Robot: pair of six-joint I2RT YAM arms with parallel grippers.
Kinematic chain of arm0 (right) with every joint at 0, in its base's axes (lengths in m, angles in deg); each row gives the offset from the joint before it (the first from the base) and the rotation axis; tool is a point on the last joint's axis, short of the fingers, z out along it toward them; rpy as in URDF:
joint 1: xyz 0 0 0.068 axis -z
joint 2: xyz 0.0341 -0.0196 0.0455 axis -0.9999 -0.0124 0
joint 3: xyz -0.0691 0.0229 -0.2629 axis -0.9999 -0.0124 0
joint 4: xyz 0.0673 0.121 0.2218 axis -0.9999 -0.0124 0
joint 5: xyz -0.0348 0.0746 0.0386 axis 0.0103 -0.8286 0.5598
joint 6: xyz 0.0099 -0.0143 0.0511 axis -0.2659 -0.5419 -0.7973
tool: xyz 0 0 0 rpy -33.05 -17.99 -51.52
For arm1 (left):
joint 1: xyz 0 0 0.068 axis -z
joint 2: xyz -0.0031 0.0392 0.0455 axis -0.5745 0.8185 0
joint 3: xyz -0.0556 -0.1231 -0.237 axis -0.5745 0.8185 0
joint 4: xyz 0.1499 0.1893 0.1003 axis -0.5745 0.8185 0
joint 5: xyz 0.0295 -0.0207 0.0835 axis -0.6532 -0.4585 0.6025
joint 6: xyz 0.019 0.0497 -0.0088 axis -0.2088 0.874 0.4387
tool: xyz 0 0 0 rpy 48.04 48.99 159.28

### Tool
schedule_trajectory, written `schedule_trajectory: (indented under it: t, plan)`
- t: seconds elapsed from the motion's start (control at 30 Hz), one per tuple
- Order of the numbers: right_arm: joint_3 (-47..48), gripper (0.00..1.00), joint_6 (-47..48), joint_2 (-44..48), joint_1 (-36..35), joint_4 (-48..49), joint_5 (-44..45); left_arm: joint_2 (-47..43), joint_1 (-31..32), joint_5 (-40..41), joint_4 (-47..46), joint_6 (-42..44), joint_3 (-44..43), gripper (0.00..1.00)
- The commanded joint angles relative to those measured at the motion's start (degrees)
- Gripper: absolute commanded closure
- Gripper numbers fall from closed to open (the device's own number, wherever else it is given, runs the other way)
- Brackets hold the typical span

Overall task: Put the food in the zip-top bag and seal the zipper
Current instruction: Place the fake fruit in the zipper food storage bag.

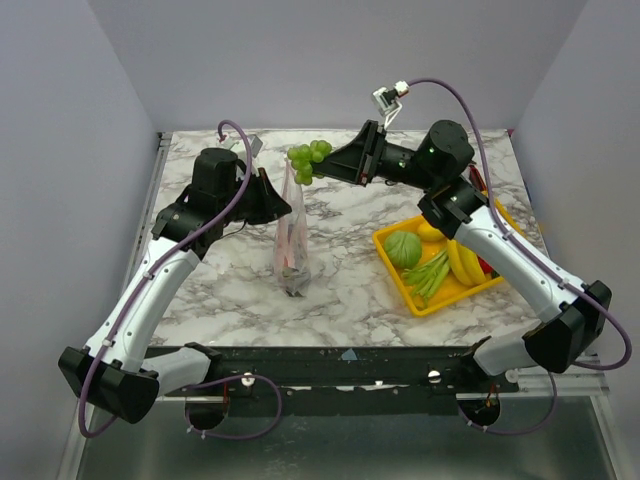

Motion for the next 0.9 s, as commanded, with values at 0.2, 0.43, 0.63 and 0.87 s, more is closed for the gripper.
schedule_trajectory:
  t: [0.2,0.43,0.63,0.87]
  plan:
    - [0.8,1.00,-6.2,-6.2,-2.3,10.9,-3.2,0.4,0.0,-1.0,-1.2,-0.8,-1.1,1.00]
    - [-0.2,1.00,-5.4,-9.5,-3.3,9.0,-2.3,0.0,0.0,-1.1,-1.2,-0.8,-1.1,1.00]
    - [-3.1,1.00,-4.1,-10.1,-3.6,6.5,-0.6,-0.9,-0.1,-0.1,-0.9,-0.5,-1.3,1.00]
    - [-2.7,1.00,4.2,-8.8,-3.8,-6.5,4.6,-2.4,-0.1,2.5,-0.5,0.1,-1.2,1.00]
